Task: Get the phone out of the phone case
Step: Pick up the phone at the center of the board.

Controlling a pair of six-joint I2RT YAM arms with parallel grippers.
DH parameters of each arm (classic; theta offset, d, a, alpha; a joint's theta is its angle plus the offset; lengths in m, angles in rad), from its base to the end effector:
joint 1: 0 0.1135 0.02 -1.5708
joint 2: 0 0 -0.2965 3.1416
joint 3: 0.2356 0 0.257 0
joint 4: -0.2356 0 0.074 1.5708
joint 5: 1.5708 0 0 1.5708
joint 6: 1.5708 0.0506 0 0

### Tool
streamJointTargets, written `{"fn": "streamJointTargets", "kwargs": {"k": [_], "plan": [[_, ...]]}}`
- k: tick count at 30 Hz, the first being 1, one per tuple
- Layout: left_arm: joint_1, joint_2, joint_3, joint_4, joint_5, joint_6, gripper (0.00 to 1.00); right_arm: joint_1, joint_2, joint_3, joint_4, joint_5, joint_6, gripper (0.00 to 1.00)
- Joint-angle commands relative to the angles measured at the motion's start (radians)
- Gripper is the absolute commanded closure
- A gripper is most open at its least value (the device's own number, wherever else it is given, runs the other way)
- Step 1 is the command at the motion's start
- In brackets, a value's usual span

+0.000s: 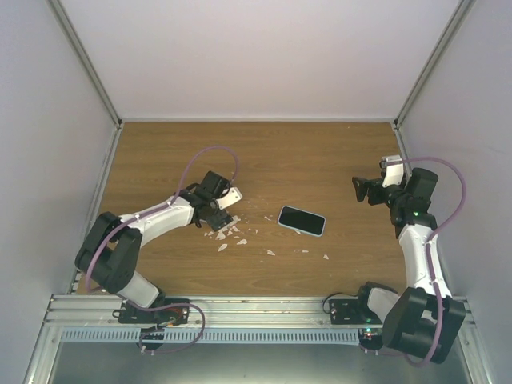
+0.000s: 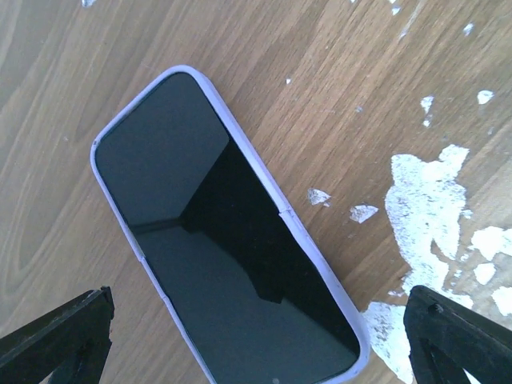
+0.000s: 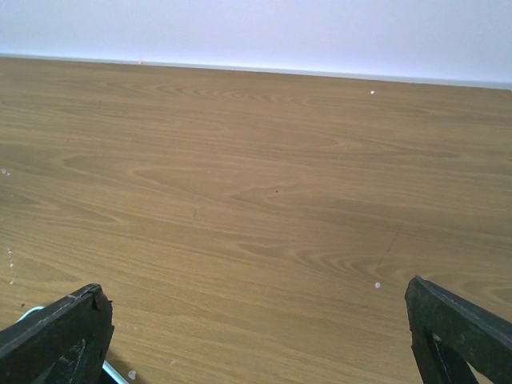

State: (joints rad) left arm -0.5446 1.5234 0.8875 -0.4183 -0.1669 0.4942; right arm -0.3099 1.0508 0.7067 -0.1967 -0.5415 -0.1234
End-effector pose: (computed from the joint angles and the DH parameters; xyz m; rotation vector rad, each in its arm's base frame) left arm 0.2642 -0.1502 0.2018 1.2476 2.2983 0.2012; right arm 0.2258 -0.0449 0.2826 -0.1276 2.0369 0.3013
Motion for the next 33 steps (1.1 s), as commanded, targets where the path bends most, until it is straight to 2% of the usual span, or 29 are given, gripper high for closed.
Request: {"fn": "streamJointTargets", "kwargs": {"k": [1, 8, 12, 18, 22, 33], "plan": [[-0.008, 0.046, -0.021, 0.080, -0.045, 0.010, 0.01, -0.006, -0.008, -0.007, 0.032, -0.010, -0.011, 0.01], [0.021, 0.106, -0.001, 0.072, -0.068, -0.012, 0.01, -0.011, -0.007, -0.007, 0.031, -0.003, -0.013, 0.00], [0.084, 0.130, 0.040, 0.017, 0.006, -0.034, 0.01, -0.011, -0.006, -0.007, 0.032, -0.003, -0.013, 0.00], [0.187, 0.203, 0.138, -0.113, 0.198, -0.085, 0.01, -0.011, 0.001, -0.007, 0.035, -0.005, -0.012, 0.00], [0.247, 0.265, 0.191, -0.157, 0.253, -0.107, 0.01, -0.012, 0.000, -0.006, 0.033, -0.005, -0.013, 0.01], [0.271, 0.329, 0.222, -0.177, 0.234, -0.129, 0.01, -0.014, -0.009, -0.018, 0.041, -0.005, -0.015, 0.00]]}}
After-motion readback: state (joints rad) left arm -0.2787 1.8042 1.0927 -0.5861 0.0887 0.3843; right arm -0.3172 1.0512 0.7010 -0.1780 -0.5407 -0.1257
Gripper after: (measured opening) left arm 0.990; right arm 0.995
